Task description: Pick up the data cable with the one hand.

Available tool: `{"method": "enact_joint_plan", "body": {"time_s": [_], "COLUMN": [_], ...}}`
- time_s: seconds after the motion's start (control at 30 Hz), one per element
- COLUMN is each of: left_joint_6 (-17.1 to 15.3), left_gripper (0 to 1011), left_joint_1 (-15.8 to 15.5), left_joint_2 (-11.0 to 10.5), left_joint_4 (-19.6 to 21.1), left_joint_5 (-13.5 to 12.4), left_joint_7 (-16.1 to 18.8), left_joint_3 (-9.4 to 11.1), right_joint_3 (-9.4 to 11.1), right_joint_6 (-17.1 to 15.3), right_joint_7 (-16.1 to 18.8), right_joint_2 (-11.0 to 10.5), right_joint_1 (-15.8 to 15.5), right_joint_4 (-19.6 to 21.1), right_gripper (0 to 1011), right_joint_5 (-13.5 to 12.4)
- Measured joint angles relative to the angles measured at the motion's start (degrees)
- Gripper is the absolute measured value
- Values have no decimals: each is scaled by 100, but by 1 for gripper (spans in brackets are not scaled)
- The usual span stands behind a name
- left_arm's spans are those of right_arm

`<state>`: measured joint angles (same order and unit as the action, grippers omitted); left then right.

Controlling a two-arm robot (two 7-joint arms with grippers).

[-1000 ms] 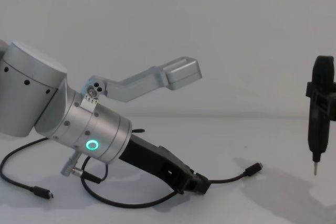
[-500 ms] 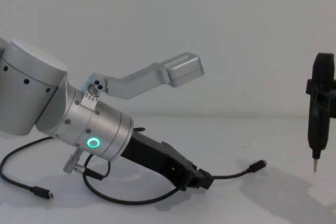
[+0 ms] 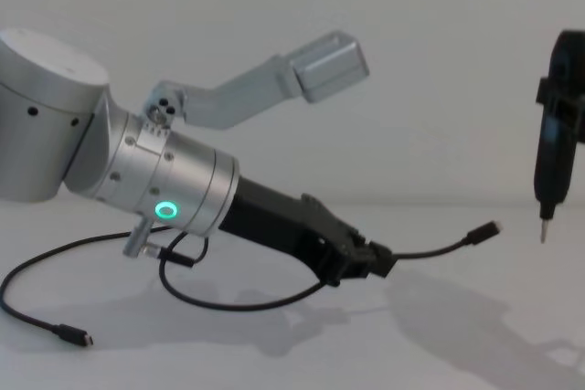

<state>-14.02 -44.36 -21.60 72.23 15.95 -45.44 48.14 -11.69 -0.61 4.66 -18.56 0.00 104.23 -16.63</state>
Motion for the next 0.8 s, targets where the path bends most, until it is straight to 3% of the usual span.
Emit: {"method": "enact_joint_plan", "body": {"time_s": [0.33, 0.8], "left_joint_6": [342, 510], "left_gripper": [42, 42], "left_joint_1": [-27, -41], "left_joint_2": [-62, -92], "left_joint_4": [209, 310], "left_joint_5": [-52, -78], "left_joint_7": [-63, -91], "left_joint_3": [-53, -78], "right_joint_3": [83, 174], "right_joint_6": [61, 131], "right_joint_7": [122, 282], "right_joint_2": [45, 85], "right_joint_1": [122, 290], "right_joint_4": [63, 40], "right_gripper": [275, 275], "right_joint_5": [-78, -128]}}
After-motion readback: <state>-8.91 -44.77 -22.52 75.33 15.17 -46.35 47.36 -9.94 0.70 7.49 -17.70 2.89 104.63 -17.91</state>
